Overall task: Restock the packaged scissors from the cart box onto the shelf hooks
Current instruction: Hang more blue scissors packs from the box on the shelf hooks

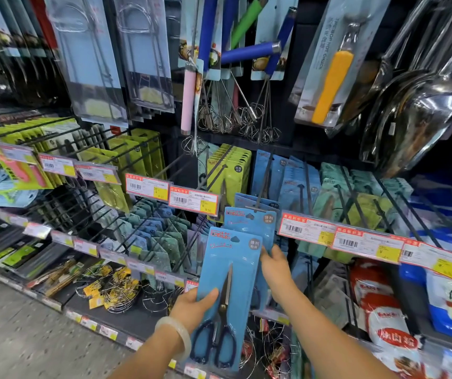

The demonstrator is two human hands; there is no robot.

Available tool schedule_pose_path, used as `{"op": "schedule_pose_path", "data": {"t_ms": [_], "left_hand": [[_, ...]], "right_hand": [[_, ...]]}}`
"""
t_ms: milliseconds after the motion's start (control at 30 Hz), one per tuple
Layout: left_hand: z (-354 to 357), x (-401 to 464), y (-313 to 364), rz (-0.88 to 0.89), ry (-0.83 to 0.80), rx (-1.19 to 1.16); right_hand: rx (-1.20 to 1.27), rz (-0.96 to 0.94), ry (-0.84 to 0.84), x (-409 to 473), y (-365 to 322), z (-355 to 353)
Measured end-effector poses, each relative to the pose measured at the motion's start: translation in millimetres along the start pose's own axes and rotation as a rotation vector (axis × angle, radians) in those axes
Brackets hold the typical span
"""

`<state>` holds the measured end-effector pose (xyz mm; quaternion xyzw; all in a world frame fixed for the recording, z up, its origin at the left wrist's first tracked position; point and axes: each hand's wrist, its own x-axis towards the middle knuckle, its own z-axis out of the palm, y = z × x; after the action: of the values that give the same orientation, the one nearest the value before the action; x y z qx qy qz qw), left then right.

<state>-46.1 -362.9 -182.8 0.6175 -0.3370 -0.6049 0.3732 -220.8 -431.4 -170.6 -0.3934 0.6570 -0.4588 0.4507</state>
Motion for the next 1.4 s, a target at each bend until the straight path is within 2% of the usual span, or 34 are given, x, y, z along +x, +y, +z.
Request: {"op": "schedule_pose_path", "data": {"t_ms": [400, 667, 833, 967, 1033, 1100, 1167, 1200, 1267, 1333, 1400], "left_hand": [[-11.3, 7.0, -0.7, 0.001, 0.015, -0.008], [-11.8, 9.3, -2.6, 0.013, 0.018, 0.0], [-7.5, 9.7, -4.8, -0.006, -0.002, -0.004], [-8.1, 13.6, -9.6, 0.008, 0.012, 0.017], [-8.7, 16.2, -11.8, 0.011, 0.014, 0.023], [-8.7, 17.5, -12.9, 0.001, 0.013, 0.019], [-7.8, 18.0, -13.1, 0.002, 0.015, 0.018], [-7.1, 18.0, -12.7, 0.004, 0.014, 0.022], [-5.0, 18.8, -11.9, 0.009, 0.01, 0.027], [-0.3, 19.0, -8.8, 0.026, 0.0, 0.03], [6.7, 18.9, -6.2, 0.038, -0.017, 0.017]], "right_hand": [[-0.048, -0.069, 0.209, -8.2, 9.7, 11.0], [-0.161, -0.076, 0.259, -10.7, 5.4, 13.6], [-0.113, -0.052, 0.3, -12.3, -1.2, 19.2], [-0.096, 0.077, 0.165, -1.0, -7.8, 17.4], [-0.181, 0.164, 0.091, 7.7, -6.1, 12.4], [-0.298, 0.187, 0.102, 11.7, -3.7, 6.1], [-0.219, 0.15, 0.141, 7.9, -0.7, -0.9], [-0.066, 0.149, 0.105, 3.3, 1.3, -3.6], [0.154, 0.188, -0.072, -12.2, 4.5, -8.7], [0.074, 0.125, -0.239, -28.7, 9.0, -14.1], [-0.037, 0.04, -0.301, -39.9, 14.6, -16.6]]}}
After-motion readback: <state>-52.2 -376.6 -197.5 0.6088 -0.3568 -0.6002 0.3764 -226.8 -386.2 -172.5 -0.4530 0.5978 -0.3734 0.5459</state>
